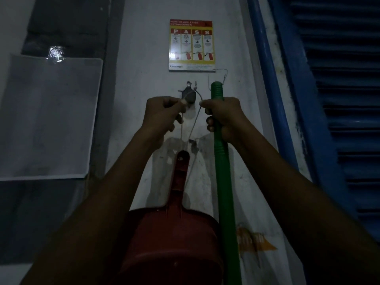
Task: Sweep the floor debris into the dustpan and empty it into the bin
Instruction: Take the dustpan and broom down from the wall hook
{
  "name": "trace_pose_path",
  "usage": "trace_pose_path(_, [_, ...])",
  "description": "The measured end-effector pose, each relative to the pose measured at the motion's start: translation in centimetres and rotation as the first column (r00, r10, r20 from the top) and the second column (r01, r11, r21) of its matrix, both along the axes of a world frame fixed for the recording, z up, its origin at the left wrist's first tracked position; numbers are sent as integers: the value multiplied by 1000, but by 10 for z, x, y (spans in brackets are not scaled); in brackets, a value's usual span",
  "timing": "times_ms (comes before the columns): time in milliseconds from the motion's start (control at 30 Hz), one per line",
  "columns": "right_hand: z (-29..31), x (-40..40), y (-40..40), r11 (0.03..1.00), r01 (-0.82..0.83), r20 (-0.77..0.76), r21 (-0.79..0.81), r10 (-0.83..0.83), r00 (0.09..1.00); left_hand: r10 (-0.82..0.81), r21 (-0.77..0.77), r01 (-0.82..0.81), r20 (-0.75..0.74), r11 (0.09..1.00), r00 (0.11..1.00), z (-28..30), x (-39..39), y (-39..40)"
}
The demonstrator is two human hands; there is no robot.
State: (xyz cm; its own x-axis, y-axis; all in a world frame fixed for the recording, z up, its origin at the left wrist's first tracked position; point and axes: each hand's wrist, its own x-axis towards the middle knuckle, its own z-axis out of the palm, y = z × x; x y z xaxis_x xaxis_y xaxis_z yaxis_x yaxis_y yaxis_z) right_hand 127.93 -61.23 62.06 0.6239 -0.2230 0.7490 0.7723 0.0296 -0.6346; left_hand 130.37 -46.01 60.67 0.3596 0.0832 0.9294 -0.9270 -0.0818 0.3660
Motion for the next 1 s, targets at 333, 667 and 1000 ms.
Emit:
trace_pose_path(333, [-154, -32, -10, 972, -226, -138, -71, 215, 967, -59, -44, 52, -148, 998, 987, -151, -55, 0])
trace_pose_path(667, [-368, -79, -23, 955, -296, -457, -38, 247, 855, -148, -36, 144, -353, 989, 924, -287, -100, -13])
trace_pose_path(1000, [-496, -138, -5, 940, -290, -643, -180, 111, 758, -396, -45, 417, -421, 908, 816, -324, -108, 0])
